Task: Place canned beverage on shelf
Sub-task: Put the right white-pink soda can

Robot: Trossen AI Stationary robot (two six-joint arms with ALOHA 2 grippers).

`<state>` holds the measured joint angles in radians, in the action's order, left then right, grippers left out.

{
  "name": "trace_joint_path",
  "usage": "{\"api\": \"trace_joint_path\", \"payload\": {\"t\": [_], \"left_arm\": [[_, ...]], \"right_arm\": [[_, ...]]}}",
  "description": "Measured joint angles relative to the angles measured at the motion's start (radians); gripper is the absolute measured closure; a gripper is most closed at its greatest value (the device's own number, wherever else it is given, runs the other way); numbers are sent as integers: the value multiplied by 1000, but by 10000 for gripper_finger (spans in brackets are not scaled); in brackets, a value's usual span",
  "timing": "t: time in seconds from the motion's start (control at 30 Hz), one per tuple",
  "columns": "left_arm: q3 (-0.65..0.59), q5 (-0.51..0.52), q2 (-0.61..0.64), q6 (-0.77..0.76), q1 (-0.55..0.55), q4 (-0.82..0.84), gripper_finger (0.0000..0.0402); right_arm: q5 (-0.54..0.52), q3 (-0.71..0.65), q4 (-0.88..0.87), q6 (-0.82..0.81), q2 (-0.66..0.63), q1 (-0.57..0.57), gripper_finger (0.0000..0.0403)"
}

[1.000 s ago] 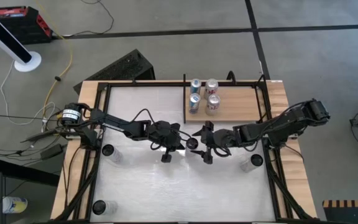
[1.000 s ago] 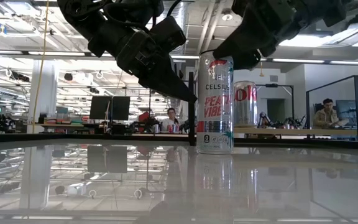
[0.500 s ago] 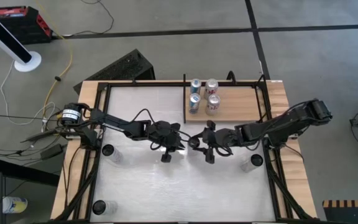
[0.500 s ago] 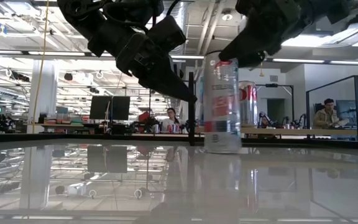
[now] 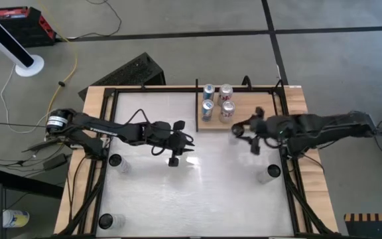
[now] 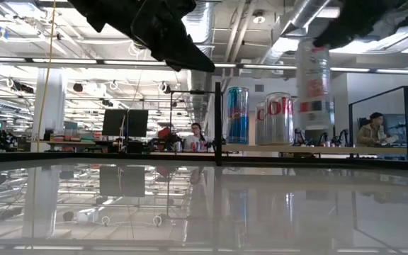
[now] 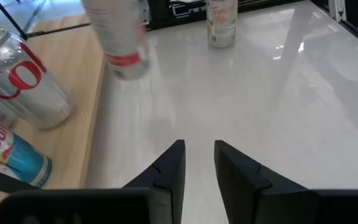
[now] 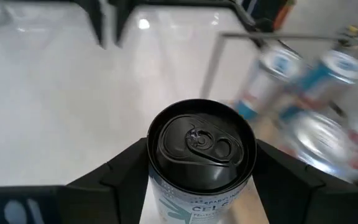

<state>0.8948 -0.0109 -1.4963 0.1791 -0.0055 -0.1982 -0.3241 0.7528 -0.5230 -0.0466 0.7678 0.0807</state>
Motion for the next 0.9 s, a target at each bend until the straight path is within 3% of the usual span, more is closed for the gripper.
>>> {"api": "trace_joint_path", "payload": {"t": [0.3, 0.63, 0.77, 0.9], "left_arm": [[0, 24, 7, -12, 0, 0, 330], [0, 22, 7, -43, 0, 9, 330], [0, 19, 7, -44, -3, 15, 329], [0, 18, 7, -44, -3, 17, 329]], "right_arm": [[67, -2, -52, 149, -153, -291, 137], [361, -77, -18, 240, -139, -699, 137], [485, -77, 18, 255, -125, -809, 137], [527, -77, 7, 258, -92, -876, 137]]}}
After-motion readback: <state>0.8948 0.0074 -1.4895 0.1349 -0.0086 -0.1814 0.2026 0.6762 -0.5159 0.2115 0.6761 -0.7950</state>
